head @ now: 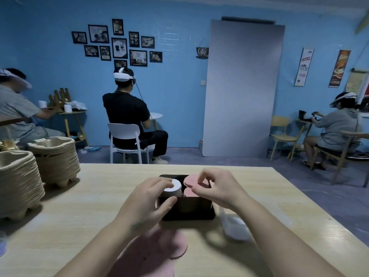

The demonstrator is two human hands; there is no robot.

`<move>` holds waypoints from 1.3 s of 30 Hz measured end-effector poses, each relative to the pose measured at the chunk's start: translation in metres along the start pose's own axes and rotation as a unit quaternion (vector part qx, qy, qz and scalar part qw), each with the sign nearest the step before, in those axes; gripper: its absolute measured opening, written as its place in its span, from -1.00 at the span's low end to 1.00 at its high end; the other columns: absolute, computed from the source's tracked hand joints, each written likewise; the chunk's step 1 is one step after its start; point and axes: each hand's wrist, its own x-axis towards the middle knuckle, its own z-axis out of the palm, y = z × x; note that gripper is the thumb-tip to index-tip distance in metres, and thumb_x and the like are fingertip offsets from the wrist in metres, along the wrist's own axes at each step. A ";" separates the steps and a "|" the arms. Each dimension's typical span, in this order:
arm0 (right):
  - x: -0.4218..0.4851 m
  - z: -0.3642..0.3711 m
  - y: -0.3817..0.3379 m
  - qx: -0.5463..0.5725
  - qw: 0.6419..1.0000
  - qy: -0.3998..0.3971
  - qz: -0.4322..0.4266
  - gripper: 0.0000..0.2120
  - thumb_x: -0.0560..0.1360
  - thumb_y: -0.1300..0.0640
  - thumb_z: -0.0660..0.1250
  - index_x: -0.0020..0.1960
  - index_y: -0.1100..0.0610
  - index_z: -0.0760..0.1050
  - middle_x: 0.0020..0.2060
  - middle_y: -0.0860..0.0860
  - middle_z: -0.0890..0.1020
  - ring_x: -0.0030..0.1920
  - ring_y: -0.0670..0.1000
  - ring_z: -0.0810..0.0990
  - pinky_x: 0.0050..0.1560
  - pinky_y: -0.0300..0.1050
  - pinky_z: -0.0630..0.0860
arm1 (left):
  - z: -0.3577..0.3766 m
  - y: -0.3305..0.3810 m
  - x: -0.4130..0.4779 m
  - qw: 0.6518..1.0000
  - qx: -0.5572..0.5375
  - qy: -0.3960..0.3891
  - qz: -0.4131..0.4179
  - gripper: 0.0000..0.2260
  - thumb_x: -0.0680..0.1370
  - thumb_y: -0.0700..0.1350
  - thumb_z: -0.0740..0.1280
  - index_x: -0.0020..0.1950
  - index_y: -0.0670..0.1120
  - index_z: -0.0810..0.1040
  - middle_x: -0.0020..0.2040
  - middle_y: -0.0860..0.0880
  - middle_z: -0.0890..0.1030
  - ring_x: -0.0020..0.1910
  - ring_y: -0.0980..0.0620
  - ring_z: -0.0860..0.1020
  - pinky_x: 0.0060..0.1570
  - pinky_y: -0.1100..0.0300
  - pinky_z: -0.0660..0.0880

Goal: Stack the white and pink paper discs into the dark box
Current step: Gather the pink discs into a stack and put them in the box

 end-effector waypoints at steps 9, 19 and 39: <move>0.036 0.018 0.016 -0.198 0.978 -0.068 0.027 -0.68 0.34 -0.29 0.43 -0.27 -0.05 0.51 -0.31 -0.13 0.56 -0.11 -0.03 0.53 -0.02 -0.06 0.34 | 0.020 -0.005 -0.019 1.000 -0.012 -0.003 0.005 -0.66 0.60 0.16 0.26 0.31 0.06 0.57 0.32 0.18 0.56 0.35 0.19 0.46 0.34 0.18 0.37; 0.043 0.025 0.004 -0.277 0.949 -0.139 0.064 -0.65 0.39 -0.24 0.48 -0.32 0.00 0.51 -0.28 -0.08 0.59 0.04 0.07 0.50 0.04 -0.05 0.32 | 0.019 -0.007 -0.022 1.000 -0.018 -0.017 0.001 -0.67 0.60 0.15 0.26 0.31 0.06 0.54 0.27 0.17 0.55 0.32 0.16 0.46 0.31 0.07 0.44; -0.033 0.019 -0.022 -0.012 0.995 0.056 -0.083 -0.85 0.47 -0.01 0.41 -0.25 -0.01 0.58 -0.31 -0.17 0.60 -0.22 -0.16 0.52 -0.17 -0.30 0.39 | -0.016 0.008 -0.042 1.000 -0.012 -0.006 0.000 -0.73 0.61 0.08 0.25 0.27 0.05 0.56 0.25 0.22 0.55 0.30 0.23 0.46 0.29 0.33 0.37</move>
